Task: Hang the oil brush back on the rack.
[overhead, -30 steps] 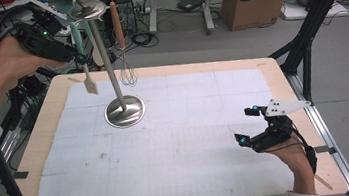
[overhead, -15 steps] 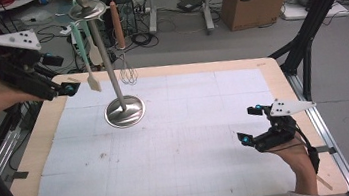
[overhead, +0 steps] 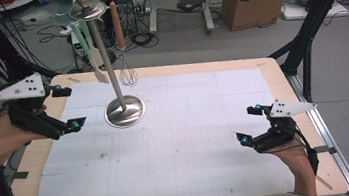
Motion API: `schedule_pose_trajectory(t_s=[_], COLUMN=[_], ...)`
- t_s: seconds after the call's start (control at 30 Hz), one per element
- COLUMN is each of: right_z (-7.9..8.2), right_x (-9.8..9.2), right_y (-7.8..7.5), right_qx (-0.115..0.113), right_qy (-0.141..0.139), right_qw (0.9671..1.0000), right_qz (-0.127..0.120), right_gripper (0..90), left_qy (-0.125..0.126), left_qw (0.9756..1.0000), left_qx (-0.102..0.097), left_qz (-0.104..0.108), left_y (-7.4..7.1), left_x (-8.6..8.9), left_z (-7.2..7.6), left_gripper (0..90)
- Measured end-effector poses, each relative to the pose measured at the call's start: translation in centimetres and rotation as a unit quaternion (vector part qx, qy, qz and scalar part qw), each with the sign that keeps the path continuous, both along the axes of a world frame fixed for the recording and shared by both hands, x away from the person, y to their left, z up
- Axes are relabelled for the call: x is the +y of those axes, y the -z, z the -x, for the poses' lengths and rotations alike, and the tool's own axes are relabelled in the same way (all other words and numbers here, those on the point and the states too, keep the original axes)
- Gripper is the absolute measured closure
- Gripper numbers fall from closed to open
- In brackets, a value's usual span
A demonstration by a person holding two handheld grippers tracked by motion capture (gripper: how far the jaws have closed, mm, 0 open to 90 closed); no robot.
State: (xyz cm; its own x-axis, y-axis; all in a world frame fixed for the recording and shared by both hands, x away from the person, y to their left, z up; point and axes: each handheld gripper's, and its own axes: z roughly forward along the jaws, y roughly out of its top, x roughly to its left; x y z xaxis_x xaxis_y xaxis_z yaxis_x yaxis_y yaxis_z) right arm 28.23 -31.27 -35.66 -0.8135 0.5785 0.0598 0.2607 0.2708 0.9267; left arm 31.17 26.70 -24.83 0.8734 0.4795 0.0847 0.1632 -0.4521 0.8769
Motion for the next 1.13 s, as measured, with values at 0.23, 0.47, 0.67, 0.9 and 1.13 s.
schedule_pose_trajectory(t_s=[0.23,0.47,0.67,0.9,1.13], right_z=[0.2,0.5,0.7,0.7,0.6], right_x=[-0.1,-0.2,-0.2,-0.2,-0.3], right_y=[0.1,0.3,0.3,0.7,0.8], right_qx=[-0.001,-0.007,-0.013,-0.009,-0.008], right_qy=[0.006,0.008,0.014,0.019,0.023], right_qw=[1.0,0.9999,0.9998,0.9998,0.9997], right_qz=[-0.003,-0.007,-0.009,-0.007,-0.006], right_gripper=[0.2,0.2,0.3,0.2,0.3], left_qy=[0.019,0.041,0.04,0.035,0.031], left_qw=[0.9997,0.9982,0.9972,0.9961,0.9964], left_qx=[0.0,0.0,0.008,0.01,0.01], left_qz=[0.017,0.043,0.062,0.081,0.078], left_y=[3.4,6.2,9.1,10.7,11.0], left_x=[-0.4,0.3,1.0,1.1,1.0], left_z=[1.9,3.4,4.2,4.4,4.2], left_gripper=[1.7,1.6,1.6,1.6,1.6])
